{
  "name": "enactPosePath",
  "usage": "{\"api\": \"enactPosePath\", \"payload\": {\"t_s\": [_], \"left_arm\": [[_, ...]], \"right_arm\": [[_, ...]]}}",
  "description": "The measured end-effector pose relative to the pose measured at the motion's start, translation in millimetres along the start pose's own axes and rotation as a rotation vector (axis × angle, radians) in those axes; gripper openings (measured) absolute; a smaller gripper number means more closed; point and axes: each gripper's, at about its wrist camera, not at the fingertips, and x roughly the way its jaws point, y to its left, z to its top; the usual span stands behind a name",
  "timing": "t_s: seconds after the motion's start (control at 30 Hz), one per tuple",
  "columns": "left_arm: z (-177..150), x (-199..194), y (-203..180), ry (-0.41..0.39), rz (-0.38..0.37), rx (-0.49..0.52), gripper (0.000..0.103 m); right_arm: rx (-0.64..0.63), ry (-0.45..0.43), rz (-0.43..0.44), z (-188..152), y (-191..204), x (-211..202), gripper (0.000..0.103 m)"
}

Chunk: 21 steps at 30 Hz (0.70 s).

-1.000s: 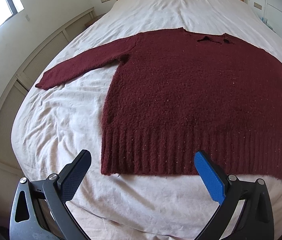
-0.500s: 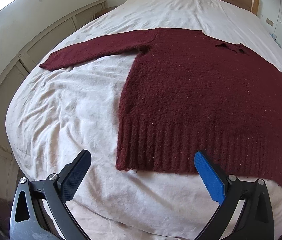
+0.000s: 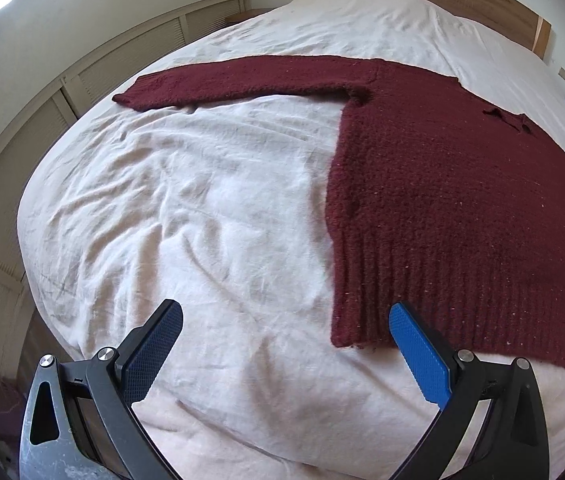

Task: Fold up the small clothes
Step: 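Lift the cuff with the right gripper and carry it across the sweater body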

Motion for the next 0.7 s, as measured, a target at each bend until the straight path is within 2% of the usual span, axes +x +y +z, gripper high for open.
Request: {"api": "enactPosePath", "payload": {"t_s": [0.2, 0.4, 0.7], "left_arm": [[-1.9, 8.8, 28.8, 0.018, 0.011, -0.060, 0.102], [2.7, 9.3, 46.3, -0.004, 0.021, -0.088, 0.102], [8.1, 16.9, 56.7, -0.008, 0.019, -0.110, 0.102]], "right_arm": [[-0.061, 0.074, 0.071, -33.1, 56.3, 43.8, 0.007], [-0.122, 0.153, 0.125, -73.6, 96.9, 78.5, 0.007], [-0.251, 0.262, 0.062, -138.6, 129.7, 123.8, 0.007]]}}
